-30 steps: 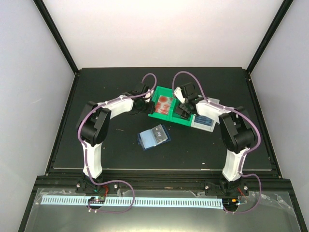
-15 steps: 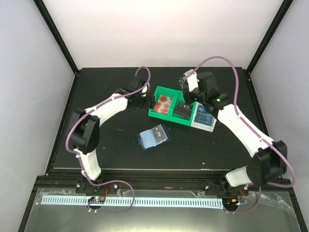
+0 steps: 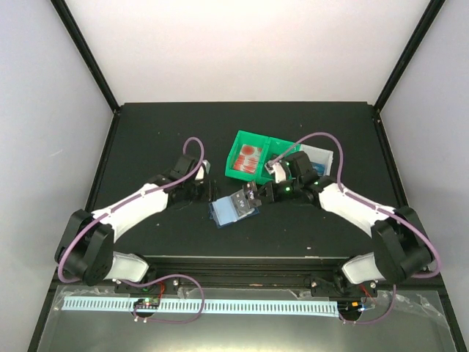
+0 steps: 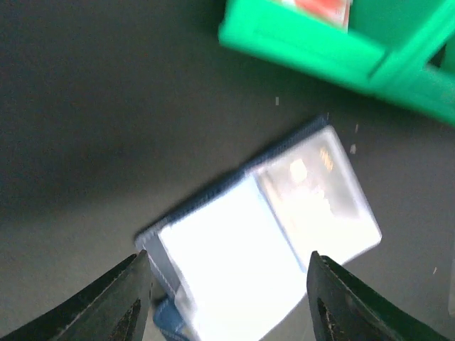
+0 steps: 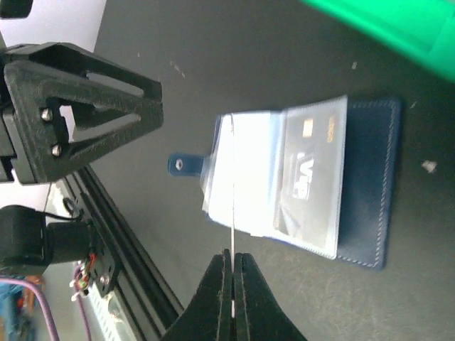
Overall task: Put the credit cards into the card holder
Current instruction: Insert the credit card into the card holder.
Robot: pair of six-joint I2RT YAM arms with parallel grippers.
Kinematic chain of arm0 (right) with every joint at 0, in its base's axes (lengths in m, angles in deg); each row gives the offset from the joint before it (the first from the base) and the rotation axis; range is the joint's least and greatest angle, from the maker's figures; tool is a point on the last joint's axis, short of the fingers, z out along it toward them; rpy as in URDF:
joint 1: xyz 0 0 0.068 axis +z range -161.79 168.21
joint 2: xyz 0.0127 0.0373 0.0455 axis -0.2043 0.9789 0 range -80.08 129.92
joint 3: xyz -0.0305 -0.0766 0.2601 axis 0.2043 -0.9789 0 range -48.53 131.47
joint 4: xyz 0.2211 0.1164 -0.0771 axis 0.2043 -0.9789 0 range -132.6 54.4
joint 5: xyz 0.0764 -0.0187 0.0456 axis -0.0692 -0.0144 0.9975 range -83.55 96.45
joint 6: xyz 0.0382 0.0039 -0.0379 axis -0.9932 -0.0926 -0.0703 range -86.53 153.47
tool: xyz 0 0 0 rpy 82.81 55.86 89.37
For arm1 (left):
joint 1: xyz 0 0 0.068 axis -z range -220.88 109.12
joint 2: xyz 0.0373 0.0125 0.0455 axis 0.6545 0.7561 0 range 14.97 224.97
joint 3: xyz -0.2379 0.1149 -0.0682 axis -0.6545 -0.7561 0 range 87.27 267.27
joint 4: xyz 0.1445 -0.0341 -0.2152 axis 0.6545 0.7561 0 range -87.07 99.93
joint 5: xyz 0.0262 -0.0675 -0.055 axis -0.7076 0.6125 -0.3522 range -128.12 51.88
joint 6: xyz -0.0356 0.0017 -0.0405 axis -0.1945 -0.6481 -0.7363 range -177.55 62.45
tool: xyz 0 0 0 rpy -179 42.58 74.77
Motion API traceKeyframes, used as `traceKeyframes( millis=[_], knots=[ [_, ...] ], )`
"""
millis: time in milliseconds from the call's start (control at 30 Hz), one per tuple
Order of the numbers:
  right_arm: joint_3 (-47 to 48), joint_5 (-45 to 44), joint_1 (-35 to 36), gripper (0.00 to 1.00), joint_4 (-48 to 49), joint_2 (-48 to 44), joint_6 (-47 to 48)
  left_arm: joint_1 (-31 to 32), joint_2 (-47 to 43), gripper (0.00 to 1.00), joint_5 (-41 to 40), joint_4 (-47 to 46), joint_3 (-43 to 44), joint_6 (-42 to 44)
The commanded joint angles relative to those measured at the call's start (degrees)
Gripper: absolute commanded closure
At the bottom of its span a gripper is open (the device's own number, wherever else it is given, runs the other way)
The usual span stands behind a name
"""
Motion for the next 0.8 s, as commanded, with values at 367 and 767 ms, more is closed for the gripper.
traceKeyframes(
  millis=[367,767],
  knots=[
    [2.8,5.8,4.7,0.99,12.1,16.4,-7.1,4.0,7.0,0.69,6.8,-8.8,-4.8,-6.5],
    [6.0,1.4,7.5,0.99,11.0,25.1,-9.0,4.2,9.3,0.70,3.4,-7.6,-7.3,-7.1]
  ],
)
